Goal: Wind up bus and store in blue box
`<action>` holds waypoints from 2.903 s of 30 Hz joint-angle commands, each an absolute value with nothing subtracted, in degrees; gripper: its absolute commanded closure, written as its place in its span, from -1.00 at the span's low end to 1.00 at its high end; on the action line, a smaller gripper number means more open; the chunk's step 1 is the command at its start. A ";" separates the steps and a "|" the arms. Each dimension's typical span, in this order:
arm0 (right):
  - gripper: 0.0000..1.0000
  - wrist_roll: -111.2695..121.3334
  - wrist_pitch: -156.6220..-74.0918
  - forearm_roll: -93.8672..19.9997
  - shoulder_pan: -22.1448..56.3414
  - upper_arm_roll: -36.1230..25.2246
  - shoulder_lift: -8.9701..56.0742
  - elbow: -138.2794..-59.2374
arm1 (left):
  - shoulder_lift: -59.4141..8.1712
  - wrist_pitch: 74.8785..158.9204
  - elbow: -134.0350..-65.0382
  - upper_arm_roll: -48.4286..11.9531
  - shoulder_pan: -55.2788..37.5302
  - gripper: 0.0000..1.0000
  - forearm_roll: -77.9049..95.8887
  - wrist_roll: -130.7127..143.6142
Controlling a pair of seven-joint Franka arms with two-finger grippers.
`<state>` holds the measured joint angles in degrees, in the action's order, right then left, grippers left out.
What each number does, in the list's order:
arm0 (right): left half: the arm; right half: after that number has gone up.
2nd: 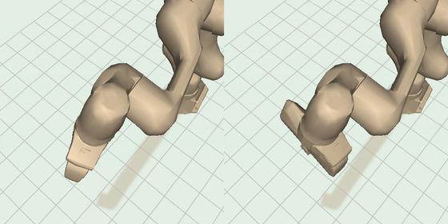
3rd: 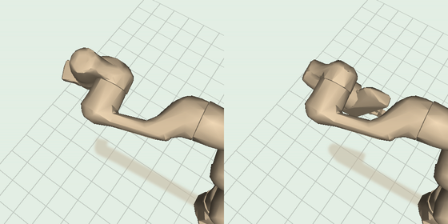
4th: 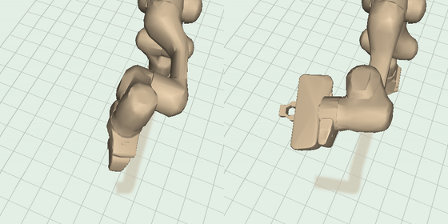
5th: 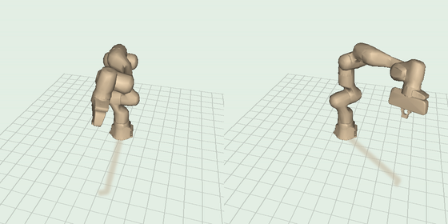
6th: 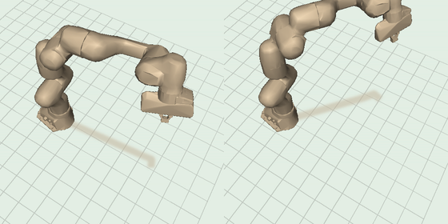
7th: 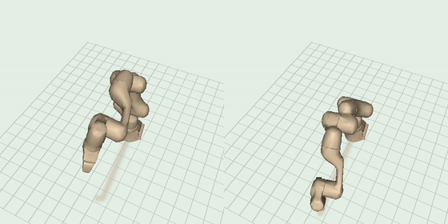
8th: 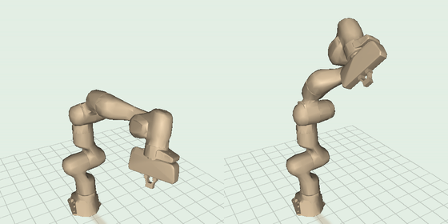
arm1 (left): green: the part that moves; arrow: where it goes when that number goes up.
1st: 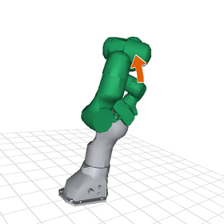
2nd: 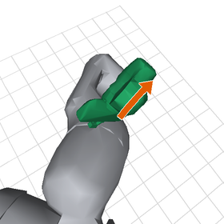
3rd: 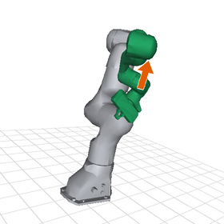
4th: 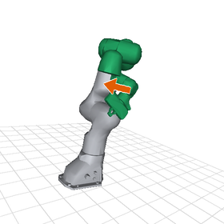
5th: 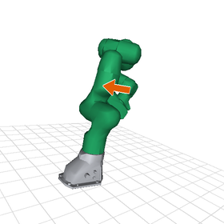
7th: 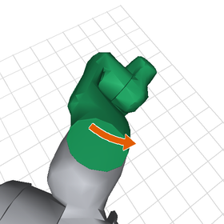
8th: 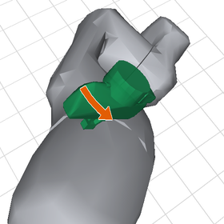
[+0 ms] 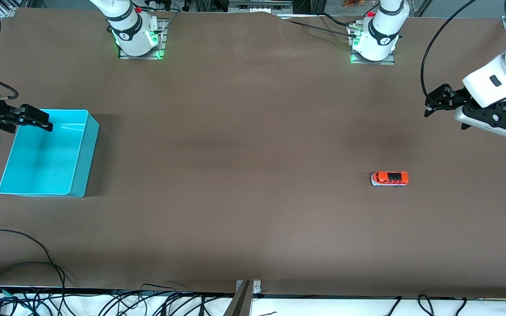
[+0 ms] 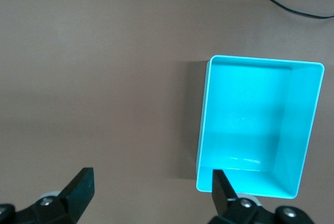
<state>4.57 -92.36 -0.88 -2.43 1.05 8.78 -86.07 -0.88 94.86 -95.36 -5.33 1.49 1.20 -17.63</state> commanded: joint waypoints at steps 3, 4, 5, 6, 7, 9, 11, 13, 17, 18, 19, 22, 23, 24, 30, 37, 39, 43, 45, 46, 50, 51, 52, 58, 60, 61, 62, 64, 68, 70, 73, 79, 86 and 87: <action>-1.00 4.31 -92.55 -0.18 -2.28 1.14 8.79 -85.78 | -2.64 93.69 -93.78 -5.27 3.08 -1.00 1.23 -31.01; -1.00 4.22 -92.55 -0.18 -2.29 1.14 8.79 -85.78 | -2.81 93.69 -93.78 -5.27 3.16 -1.00 1.23 -32.59; -1.00 4.31 -92.55 -0.09 -2.29 1.14 8.79 -85.78 | -2.81 93.78 -93.78 -5.27 3.08 -1.00 1.23 -34.17; -1.00 4.31 -92.55 -0.17 -2.29 1.14 8.79 -85.78 | -3.07 93.78 -93.78 -5.27 3.16 -1.00 1.32 -35.58; -1.00 4.31 -92.55 -0.09 -2.29 1.14 8.79 -85.78 | -3.34 93.78 -93.78 -5.27 3.16 -1.00 1.32 -36.64; -1.00 4.22 -92.55 -0.18 -2.29 1.14 8.79 -85.78 | -3.78 93.78 -93.26 -5.27 3.43 -1.00 1.41 -38.49; -1.00 4.22 -92.55 -0.18 -2.29 1.14 8.79 -85.78 | -3.95 93.78 -93.08 -5.19 3.78 -1.00 1.14 -39.98; -1.00 4.22 -92.55 -0.18 -2.29 1.14 8.79 -85.78 | -4.30 93.78 -93.08 -5.27 3.87 -1.00 1.14 -41.39; -1.00 4.31 -92.55 -0.09 -2.29 1.14 8.79 -85.78 | -5.53 93.69 -93.25 -5.27 4.57 -1.00 1.23 -47.00; -1.00 4.31 -92.55 -0.09 -2.29 1.14 8.79 -85.78 | -5.62 93.69 -93.25 -5.27 4.83 -1.00 1.14 -49.02; -1.00 4.31 -92.55 -0.09 -2.29 1.14 8.79 -85.78 | -5.62 93.78 -93.16 -5.27 5.01 -1.00 1.14 -50.87; -1.00 4.22 -92.64 -0.09 -2.29 1.14 8.79 -85.78 | -6.50 93.87 -93.16 -5.19 5.18 -1.00 1.06 -54.48; -1.00 4.22 -92.64 0.00 -2.29 1.14 8.88 -85.78 | -6.85 93.95 -93.25 -5.27 5.19 -1.00 0.88 -55.19; -1.00 4.22 -92.64 0.00 -2.29 1.14 8.88 -85.78 | -7.12 94.13 -93.25 -5.27 5.10 -1.00 0.36 -55.54; -1.00 4.31 -92.64 0.00 -2.29 1.05 9.05 -85.78 | -8.52 95.36 -93.78 -6.33 3.34 -1.00 -6.06 -57.48; -1.00 4.22 -92.64 0.00 -2.29 1.14 9.05 -85.78 | -11.33 97.82 -94.31 -7.38 2.72 -1.00 -7.56 -60.38; -1.00 4.31 -92.55 0.00 -2.29 1.14 9.05 -85.78 | -12.56 98.70 -94.48 -7.47 2.72 -1.00 -7.47 -61.69; -1.00 4.22 -92.55 0.09 -2.29 1.14 9.05 -85.78 | -15.28 100.45 -94.83 -7.47 2.81 -1.00 -7.47 -64.68; -1.00 4.31 -92.55 0.09 -2.29 1.14 9.05 -85.78 | -17.04 100.90 -94.92 -7.47 2.72 -1.00 -7.47 -66.17; -1.00 4.22 -92.64 0.09 -2.29 1.14 9.05 -85.78 | -17.83 101.51 -94.92 -7.56 2.72 -1.00 -7.56 -66.88; -1.00 4.22 -92.64 0.09 -2.29 1.14 9.05 -85.78 | -19.60 105.89 -97.55 -7.65 2.72 -1.00 -7.56 -69.25; -1.00 4.22 -92.64 0.09 -2.29 1.14 9.05 -85.78 | -19.77 107.47 -98.60 -7.65 2.72 -1.00 -7.47 -69.95; -1.00 4.22 -92.64 0.09 -2.29 1.06 9.05 -85.78 | -19.78 108.88 -99.74 -7.65 2.72 -1.00 -7.56 -70.48; -1.00 4.22 -92.64 0.09 -2.29 1.14 9.05 -85.78 | -20.13 117.50 -105.37 -7.56 2.81 -1.00 -7.56 -73.64; -1.00 4.22 -92.64 0.09 -2.29 1.14 9.05 -85.78 | -20.91 120.05 -106.43 -7.56 3.07 -1.00 -7.56 -75.31; -1.00 4.22 -92.64 0.09 -2.29 1.14 9.05 -85.78 | -21.35 121.28 -106.70 -7.56 3.16 -1.00 -7.56 -76.19; -1.00 4.22 -92.64 0.09 -2.29 1.14 9.05 -85.78 | -21.88 122.42 -106.70 -7.56 3.25 -1.00 -7.56 -77.07; -1.00 4.22 -92.64 0.00 -2.29 1.14 9.05 -85.78 | -23.02 124.36 -106.70 -7.56 3.51 -1.00 -7.56 -78.74; -1.00 4.22 -92.64 0.09 -2.29 1.14 9.05 -85.78 | -25.22 127.35 -106.70 -7.47 3.87 -1.00 -8.70 -79.72; -1.00 4.22 -92.64 0.09 -2.29 1.14 9.05 -85.78 | -25.84 127.53 -106.70 -7.47 3.87 -1.00 -9.66 -79.72; -1.00 4.22 -92.64 0.09 -2.29 1.14 9.05 -85.78 | -26.54 127.44 -106.96 -7.47 3.78 -1.00 -11.24 -79.89; -1.00 4.22 -92.64 0.09 -2.29 1.14 9.05 -85.78 | -28.82 128.40 -106.96 -7.56 5.45 -1.00 -11.51 -79.89; -1.00 4.22 -92.64 0.09 -2.29 1.14 9.05 -85.78 | -30.41 131.39 -106.96 -7.56 5.54 -1.00 -11.51 -81.03; -1.00 4.22 -92.64 0.09 -2.29 1.14 9.05 -85.78 | -30.50 131.92 -106.96 -7.47 5.54 -1.00 -11.51 -81.12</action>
<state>4.57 -92.41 -0.88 -2.43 1.05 9.20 -86.07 -29.57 129.35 -106.89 -7.25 5.13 -10.05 -79.66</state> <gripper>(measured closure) 0.000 0.000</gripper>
